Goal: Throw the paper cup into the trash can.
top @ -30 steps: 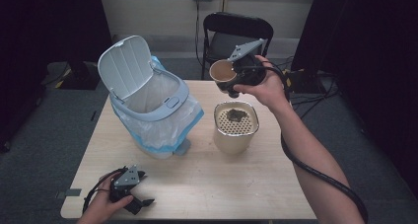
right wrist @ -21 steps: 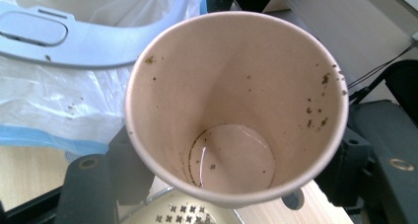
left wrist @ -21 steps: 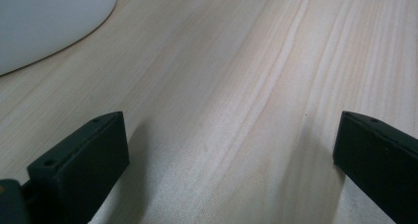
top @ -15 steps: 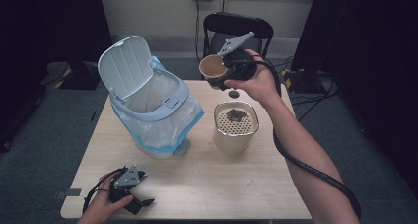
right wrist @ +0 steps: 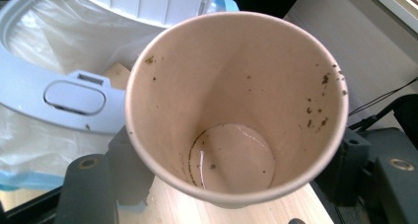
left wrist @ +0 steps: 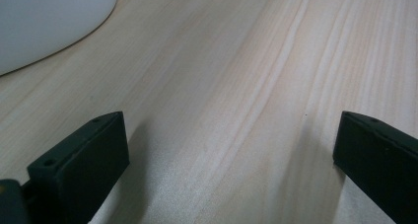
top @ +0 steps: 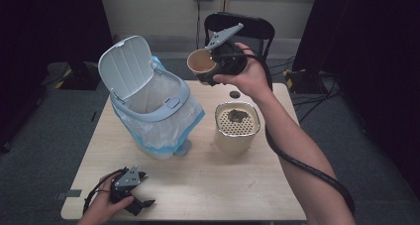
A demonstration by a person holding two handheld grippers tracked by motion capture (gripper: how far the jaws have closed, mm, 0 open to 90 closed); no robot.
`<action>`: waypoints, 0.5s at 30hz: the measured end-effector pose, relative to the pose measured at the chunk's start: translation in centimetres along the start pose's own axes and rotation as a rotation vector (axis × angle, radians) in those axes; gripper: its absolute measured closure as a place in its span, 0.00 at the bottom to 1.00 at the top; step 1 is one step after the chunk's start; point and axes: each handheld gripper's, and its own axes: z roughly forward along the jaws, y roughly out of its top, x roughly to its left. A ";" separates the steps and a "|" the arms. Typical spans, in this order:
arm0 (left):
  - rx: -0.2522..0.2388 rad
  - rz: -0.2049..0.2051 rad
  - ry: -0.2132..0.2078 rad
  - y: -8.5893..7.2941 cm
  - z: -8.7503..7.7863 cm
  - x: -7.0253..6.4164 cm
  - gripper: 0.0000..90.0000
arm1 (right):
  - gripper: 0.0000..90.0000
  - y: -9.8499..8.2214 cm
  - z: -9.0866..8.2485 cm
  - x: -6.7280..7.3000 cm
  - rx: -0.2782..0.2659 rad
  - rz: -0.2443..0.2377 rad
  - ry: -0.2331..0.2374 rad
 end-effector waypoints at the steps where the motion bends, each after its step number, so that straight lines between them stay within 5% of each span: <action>1: 0.000 0.000 0.000 0.0 0.0 0.0 0.00 | 0.33 0.2 0.1 0.1 0.002 0.001 0.002; 15: 0.002 -0.001 0.000 0.0 0.0 0.0 0.00 | 0.32 2.5 1.6 1.8 -0.059 0.005 0.055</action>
